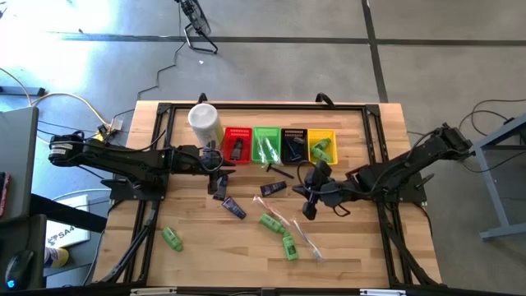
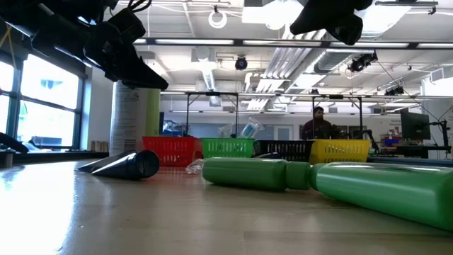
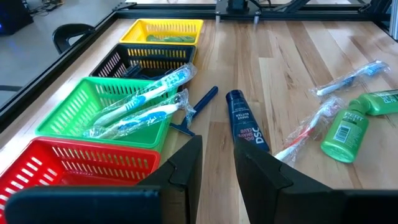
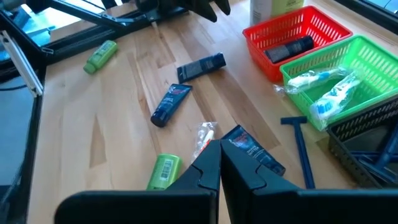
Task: Pick & Place Travel size toiletries
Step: Put the blue razor into the black bin
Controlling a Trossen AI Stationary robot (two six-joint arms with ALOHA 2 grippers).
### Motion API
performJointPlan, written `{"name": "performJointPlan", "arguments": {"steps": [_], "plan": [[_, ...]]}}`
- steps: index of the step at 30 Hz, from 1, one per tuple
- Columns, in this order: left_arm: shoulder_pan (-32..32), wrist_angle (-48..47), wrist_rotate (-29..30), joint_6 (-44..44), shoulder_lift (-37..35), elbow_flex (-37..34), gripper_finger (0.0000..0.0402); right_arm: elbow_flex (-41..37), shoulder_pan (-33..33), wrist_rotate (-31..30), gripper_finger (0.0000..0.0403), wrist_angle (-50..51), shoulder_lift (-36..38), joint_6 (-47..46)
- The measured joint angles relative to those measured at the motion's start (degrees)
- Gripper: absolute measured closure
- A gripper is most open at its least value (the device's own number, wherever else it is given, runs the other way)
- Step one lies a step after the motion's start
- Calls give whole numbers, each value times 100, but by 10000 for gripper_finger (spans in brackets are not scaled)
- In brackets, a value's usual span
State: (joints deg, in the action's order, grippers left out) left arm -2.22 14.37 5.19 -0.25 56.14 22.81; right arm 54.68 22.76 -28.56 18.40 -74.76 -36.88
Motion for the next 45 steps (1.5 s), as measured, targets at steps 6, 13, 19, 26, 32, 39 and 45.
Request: {"name": "performJointPlan", "arguments": {"steps": [6, 13, 19, 26, 32, 39, 45], "plan": [[0, 0, 0, 0, 0, 0, 313, 0, -4, -4, 401, -178, -2, 185], [-1, 0, 0, 0, 0, 0, 313, 0, -4, 8, 401, -818, -2, 1050], [0, 0, 0, 0, 0, 0, 313, 0, -20, 11, 401, -1713, -2, 1630], [-1, 1, 0, 0, 0, 0, 313, 0, -165, 14, 401, -1972, -2, 1952], [-2, 2, 0, 0, 0, 0, 313, 0, -387, 39, 401, -1731, -2, 2024], [-2, 2, 9, 0, 0, 0, 313, 0, -675, 198, 401, -1069, -32, 2024], [-2, 2, 9, 0, 0, 0, 313, 0, -858, 361, 401, -959, -242, 2024]]}}
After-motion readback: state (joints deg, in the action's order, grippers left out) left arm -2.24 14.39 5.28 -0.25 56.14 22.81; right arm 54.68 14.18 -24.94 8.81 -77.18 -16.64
